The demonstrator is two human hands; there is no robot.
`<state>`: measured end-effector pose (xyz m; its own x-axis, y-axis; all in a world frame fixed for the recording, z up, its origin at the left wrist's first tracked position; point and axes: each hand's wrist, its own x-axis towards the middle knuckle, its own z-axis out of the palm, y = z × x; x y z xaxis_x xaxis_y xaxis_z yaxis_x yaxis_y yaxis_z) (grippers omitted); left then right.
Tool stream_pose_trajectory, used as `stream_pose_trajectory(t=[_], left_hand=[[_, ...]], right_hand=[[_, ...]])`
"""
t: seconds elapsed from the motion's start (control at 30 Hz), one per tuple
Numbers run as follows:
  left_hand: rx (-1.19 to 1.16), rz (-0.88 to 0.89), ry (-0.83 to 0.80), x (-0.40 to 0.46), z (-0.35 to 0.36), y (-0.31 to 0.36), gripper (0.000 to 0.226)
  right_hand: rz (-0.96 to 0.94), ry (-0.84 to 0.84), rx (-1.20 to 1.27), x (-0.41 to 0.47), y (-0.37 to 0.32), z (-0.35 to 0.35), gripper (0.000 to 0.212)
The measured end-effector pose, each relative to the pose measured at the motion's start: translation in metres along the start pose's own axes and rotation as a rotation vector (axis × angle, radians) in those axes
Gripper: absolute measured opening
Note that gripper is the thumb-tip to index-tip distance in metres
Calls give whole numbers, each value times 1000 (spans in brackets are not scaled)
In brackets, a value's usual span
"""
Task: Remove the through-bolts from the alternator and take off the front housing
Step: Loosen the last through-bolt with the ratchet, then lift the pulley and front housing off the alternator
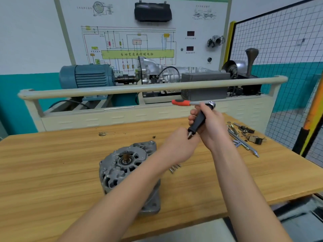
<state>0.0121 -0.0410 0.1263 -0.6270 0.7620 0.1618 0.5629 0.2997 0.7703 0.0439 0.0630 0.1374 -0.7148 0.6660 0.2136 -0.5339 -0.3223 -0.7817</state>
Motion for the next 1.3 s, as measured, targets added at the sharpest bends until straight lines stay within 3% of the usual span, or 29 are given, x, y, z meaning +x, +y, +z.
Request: stream_pose_trajectory(t=[0.07, 0.17, 0.37, 0.43, 0.53, 0.83, 1.0, 1.13, 1.2, 1.3], left_hand=[[-49, -39, -9, -5, 22, -2, 21], [79, -110, 2, -13, 56, -19, 9], [451, -185, 151, -22, 89, -75, 47], [528, -218, 180, -21, 92, -88, 45], [621, -249, 187, -19, 99, -102, 40], [810, -316, 201, -20, 101, -114, 36], [821, -298, 159, -23, 99, -112, 36], [708, -236, 151, -36, 100, -105, 60], [551, -120, 168, -48, 101, -95, 65], [283, 123, 238, -66, 84, -73, 52]], right_hand=[[95, 13, 40, 6, 7, -19, 18], [227, 24, 72, 13, 31, -47, 24], [393, 165, 29, 24, 96, -88, 10], [397, 226, -201, 25, 112, -98, 8], [382, 260, -567, 22, 124, -106, 22], [205, 217, -1127, 17, 138, -104, 18], [211, 250, -1156, 12, 137, -99, 25], [205, 313, -1215, 8, 136, -96, 48], [203, 310, -1247, 5, 132, -94, 51], [137, 325, -1274, -2, 123, -83, 43]])
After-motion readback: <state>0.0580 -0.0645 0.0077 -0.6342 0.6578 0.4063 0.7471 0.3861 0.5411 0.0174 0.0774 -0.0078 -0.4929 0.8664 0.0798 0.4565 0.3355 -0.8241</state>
